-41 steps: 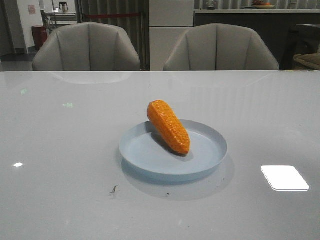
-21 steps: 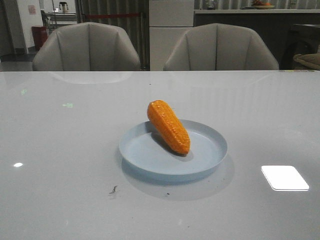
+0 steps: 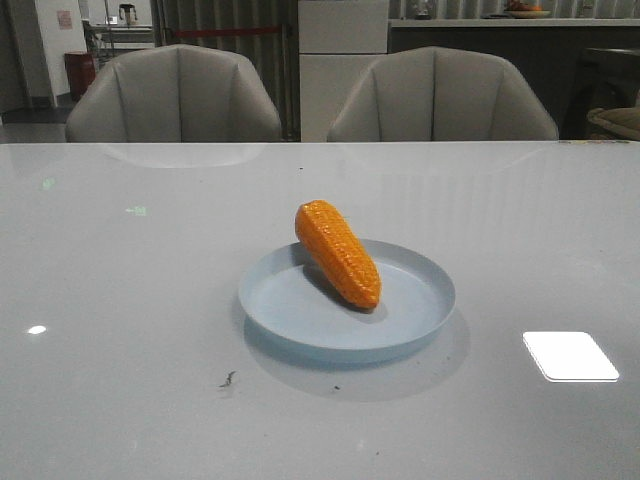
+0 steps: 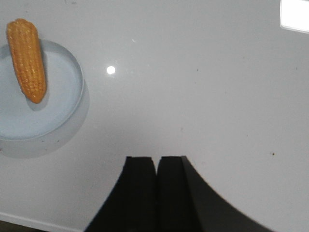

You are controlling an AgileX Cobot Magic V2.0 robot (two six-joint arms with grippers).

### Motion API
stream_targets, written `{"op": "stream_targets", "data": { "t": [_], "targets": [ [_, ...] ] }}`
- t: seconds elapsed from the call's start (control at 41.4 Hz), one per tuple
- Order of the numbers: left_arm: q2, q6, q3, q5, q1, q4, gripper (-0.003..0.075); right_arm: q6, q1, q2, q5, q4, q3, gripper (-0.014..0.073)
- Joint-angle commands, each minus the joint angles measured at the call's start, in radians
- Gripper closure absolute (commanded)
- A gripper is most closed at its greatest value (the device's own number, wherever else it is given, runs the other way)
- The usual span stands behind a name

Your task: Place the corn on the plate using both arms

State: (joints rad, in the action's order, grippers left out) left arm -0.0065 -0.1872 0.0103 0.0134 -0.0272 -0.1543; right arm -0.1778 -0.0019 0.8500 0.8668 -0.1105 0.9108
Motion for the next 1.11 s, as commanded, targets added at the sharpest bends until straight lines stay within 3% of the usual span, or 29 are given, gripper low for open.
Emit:
{"op": "stream_targets", "data": {
  "t": [0.0,0.266,0.483,0.653,0.846,0.967,1.088],
  "targets": [
    [-0.021,0.010,0.038,0.079,0.001,-0.012,0.0627,-0.004,0.026,-0.083,-0.117,-0.013,0.001,0.0547],
    [-0.021,0.010,0.038,0.079,0.001,-0.012,0.0627,-0.003,0.078,-0.370,-0.437,-0.029,-0.239,0.0536],
    [-0.021,0.010,0.038,0.079,0.001,-0.012,0.0627,-0.003,0.078,-0.621,-0.694,-0.202,-0.509,0.0536],
    [-0.021,0.010,0.038,0.079,0.001,-0.012,0.0627,-0.003,0.078,-0.718,-0.734,-0.317,-0.670,0.0536],
    [-0.021,0.010,0.038,0.079,0.001,-0.012,0.0627,-0.003,0.078,-0.843,-0.741,-0.328,-0.827,0.0536],
    [-0.020,0.010,0.038,0.079,0.001,-0.012,0.0627,-0.003,0.086,-0.883,-0.822,-0.350,-0.919,0.0536],
    [-0.020,0.010,0.038,0.079,0.001,-0.012,0.0627,-0.005,0.093,-0.886,-0.804,-0.351,-0.918,0.0536]
  ]
}}
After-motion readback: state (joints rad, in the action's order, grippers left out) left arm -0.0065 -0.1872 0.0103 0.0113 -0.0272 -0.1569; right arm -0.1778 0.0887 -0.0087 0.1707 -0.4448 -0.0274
